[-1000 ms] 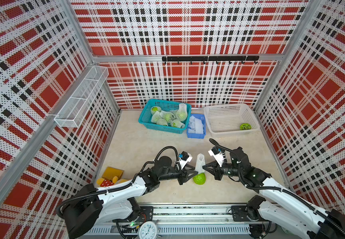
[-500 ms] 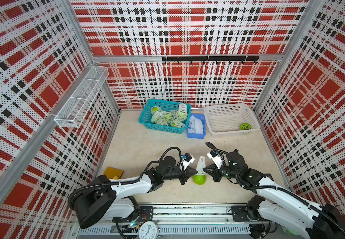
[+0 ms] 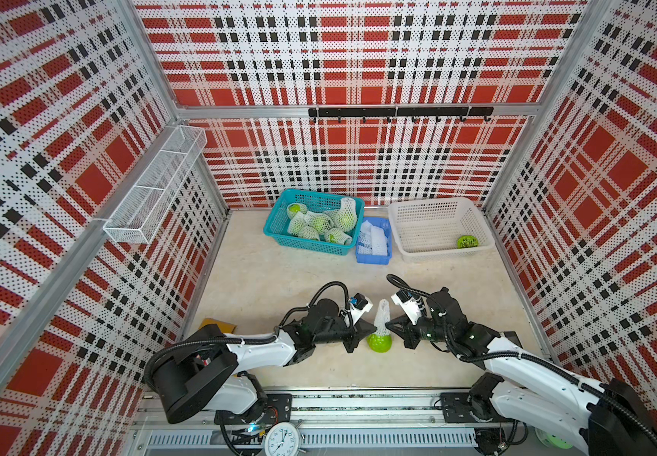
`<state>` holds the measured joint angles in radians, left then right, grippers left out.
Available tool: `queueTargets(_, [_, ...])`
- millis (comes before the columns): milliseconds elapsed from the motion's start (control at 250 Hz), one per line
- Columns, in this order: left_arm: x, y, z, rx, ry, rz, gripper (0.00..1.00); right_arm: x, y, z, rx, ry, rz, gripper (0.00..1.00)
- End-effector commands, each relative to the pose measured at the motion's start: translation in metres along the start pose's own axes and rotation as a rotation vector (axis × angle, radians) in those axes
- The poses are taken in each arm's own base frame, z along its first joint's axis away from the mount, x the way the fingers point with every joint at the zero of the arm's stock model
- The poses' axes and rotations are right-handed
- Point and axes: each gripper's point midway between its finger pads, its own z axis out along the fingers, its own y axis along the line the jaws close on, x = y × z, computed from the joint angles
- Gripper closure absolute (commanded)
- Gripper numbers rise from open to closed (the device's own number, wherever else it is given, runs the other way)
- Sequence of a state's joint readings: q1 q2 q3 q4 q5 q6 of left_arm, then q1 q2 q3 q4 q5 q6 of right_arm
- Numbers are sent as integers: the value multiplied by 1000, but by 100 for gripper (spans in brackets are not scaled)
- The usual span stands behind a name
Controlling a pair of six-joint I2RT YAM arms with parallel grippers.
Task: Sleeve custard apples in foam nets
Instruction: Put on the foam net on the custard apple.
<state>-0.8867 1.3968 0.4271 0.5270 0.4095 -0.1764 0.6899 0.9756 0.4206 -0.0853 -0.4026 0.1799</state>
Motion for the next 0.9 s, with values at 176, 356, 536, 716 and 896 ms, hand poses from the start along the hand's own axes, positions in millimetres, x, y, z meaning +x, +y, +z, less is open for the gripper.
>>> queueTargets(176, [14, 3, 9, -10, 28, 35, 97, 5, 2, 3, 45, -14, -78, 100])
queueTargets(356, [18, 3, 9, -13, 36, 47, 98, 17, -2, 0, 76, -10, -70, 100])
queueTargets(536, [25, 1, 4, -10, 44, 47, 99, 21, -5, -7, 108, -26, -64, 100])
queueTargets(716, [33, -1, -1, -11, 53, 43, 100, 24, -7, -7, 124, -14, -58, 100])
queueTargets(896, [37, -2, -6, -17, 54, 40, 100, 31, -2, -2, 135, 19, -69, 100])
